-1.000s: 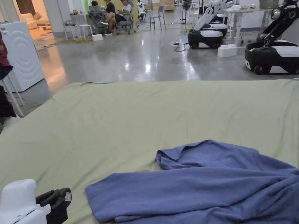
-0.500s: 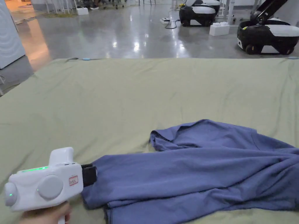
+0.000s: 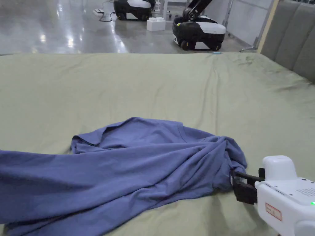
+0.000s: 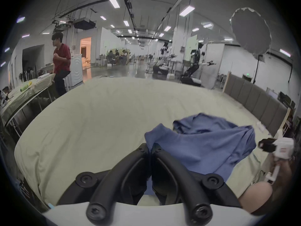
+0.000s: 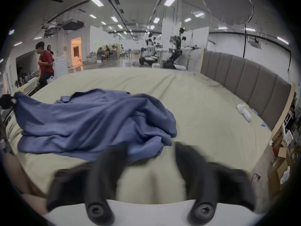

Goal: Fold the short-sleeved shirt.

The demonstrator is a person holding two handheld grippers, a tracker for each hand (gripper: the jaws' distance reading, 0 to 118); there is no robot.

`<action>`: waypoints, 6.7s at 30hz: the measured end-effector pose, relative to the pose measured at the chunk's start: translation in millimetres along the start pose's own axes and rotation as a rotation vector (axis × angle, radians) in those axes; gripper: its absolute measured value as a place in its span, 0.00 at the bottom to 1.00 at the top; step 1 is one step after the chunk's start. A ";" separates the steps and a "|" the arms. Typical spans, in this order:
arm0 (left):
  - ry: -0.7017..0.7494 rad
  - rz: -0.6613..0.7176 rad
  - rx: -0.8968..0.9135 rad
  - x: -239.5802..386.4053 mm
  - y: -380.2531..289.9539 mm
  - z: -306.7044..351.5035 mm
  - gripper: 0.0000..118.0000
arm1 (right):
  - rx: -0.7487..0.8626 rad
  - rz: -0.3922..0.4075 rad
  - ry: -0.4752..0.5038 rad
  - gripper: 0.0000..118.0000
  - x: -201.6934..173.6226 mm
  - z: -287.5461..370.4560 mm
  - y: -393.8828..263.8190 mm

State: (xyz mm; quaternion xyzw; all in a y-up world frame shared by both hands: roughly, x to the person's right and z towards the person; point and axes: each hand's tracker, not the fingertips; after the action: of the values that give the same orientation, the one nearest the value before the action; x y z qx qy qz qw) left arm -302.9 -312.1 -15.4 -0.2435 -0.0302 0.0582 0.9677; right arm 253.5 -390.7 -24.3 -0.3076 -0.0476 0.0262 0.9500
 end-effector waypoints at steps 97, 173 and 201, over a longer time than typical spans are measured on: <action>0.239 -0.111 -0.100 -51.3 -5.7 -26.8 0.03 | 0.190 0.091 -0.006 0.08 11.0 61.2 28.3; 0.057 0.027 -0.104 -58.9 -43.7 -12.7 0.01 | -0.109 0.145 0.317 0.93 -173.5 -203.0 227.2; -0.008 0.058 0.004 -51.6 6.2 33.7 0.01 | 0.090 0.256 0.161 0.10 -114.9 -113.0 283.6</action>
State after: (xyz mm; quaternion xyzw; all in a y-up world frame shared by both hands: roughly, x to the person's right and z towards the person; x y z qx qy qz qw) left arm -357.6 -297.5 9.7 -0.2419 -0.0268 0.0870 0.9660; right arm 145.4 -236.0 -290.5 -0.2695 0.0696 0.1245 0.9524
